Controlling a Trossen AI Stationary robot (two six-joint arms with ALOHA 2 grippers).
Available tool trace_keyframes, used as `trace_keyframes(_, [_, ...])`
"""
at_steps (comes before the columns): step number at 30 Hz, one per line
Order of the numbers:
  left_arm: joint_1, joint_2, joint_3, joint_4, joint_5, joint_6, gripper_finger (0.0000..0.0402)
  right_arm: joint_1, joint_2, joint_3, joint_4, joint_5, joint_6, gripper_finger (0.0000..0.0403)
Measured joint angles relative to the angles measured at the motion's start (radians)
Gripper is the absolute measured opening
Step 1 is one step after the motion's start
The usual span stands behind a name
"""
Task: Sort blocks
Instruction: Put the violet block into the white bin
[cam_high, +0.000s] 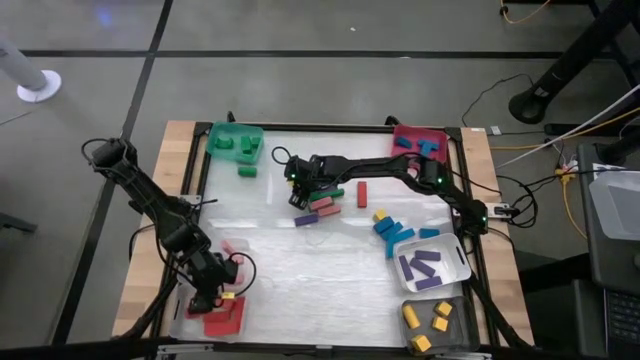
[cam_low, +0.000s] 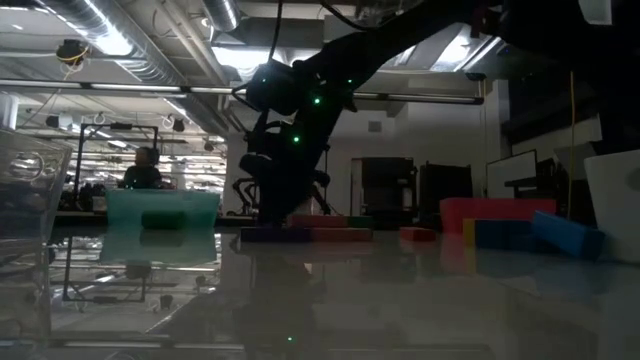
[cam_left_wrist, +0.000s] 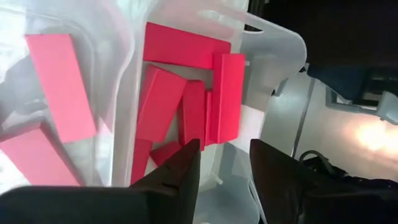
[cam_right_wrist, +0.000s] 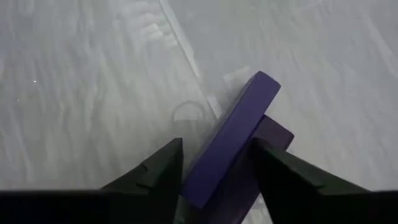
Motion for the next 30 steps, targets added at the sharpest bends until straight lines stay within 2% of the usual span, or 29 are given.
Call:
trace_keyframes(3, [0.000,0.000,0.000,0.021,0.000,-0.001,0.0120,0.000,0.001,0.000,0.011,0.001,0.001,0.0146])
trace_keyframes(8, [0.001,0.000,0.000,0.037,0.000,0.002,0.0105,0.000,0.002,0.037,-0.024,-0.028,0.001,0.0043])
trace_keyframes(9, [0.001,0.000,0.000,0.036,0.000,0.002,0.0102,0.000,0.003,0.053,-0.038,-0.040,-0.004,0.0036])
trace_keyframes(12, [0.002,0.000,0.000,0.036,0.000,0.004,0.0089,0.000,0.003,0.126,-0.111,-0.072,-0.028,0.0036])
trace_keyframes(17, [0.024,0.000,0.000,0.035,-0.010,0.048,0.0069,0.000,0.003,0.304,-0.343,-0.088,-0.037,0.0052])
trace_keyframes(21, [0.078,0.000,0.000,0.035,-0.059,0.125,0.0053,0.000,0.001,0.468,-0.564,-0.171,-0.065,0.0043])
trace_keyframes(26, [0.183,-0.036,0.000,0.026,-0.204,0.291,0.0036,0.000,-0.099,0.426,-0.726,-0.366,-0.058,0.0041])
trace_keyframes(30, [0.294,-0.098,0.000,0.026,-0.324,0.449,0.0025,0.006,-0.136,0.435,-0.920,-0.409,-0.034,0.0042])
